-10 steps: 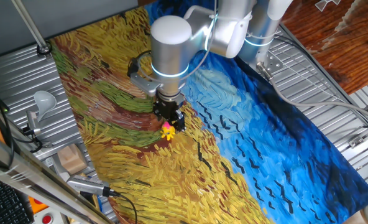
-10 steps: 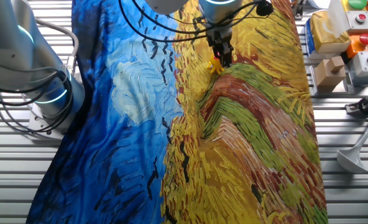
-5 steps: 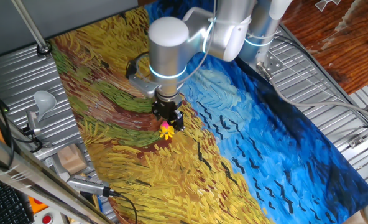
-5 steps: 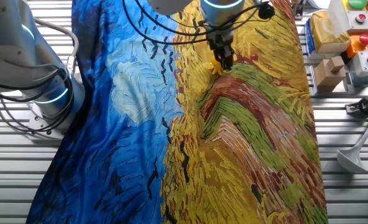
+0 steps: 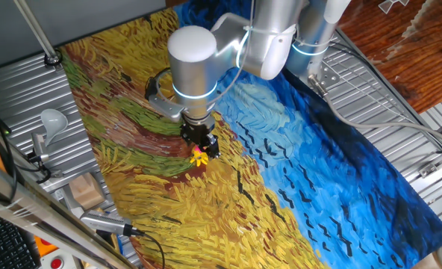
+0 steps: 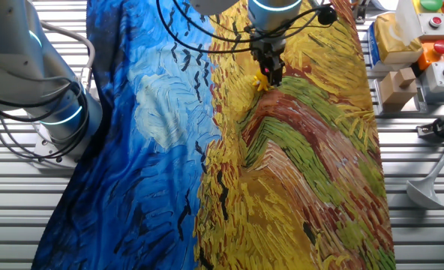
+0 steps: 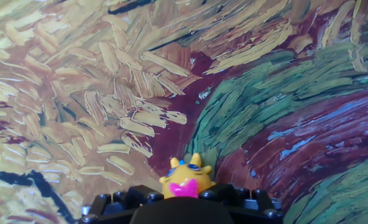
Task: Grasp the moving object
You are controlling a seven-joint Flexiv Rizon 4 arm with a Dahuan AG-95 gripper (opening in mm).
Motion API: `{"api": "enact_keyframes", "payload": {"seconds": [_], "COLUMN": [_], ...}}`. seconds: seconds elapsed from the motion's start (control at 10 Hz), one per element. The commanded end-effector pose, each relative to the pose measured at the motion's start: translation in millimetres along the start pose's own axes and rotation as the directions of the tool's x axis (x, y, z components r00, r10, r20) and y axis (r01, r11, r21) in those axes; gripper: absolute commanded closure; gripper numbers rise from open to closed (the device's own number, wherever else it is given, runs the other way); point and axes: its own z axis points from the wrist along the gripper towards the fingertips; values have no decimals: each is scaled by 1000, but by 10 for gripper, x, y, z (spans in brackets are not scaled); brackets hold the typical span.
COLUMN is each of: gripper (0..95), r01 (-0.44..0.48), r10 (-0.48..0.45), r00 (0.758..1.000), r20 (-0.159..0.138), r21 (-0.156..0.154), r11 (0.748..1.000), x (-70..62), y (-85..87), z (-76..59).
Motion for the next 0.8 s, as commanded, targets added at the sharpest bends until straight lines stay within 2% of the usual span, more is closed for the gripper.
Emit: {"api": "enact_keyframes", "payload": {"seconds": [0.1,0.4,0.6,0.8], "gripper": [380,950,950,950], "r01": [2,-4,-1,-1], "r10": [-2,4,1,1], "r00": [1000,1000,1000,1000], "r20": [-3,3,0,-7], "r21": [-1,7,17,14], "r11": [1000,1000,1000,1000], "x": [8,8,-7,-28], "y": [-19,-45,-55,-77], "z": [-6,38,39,5]}}
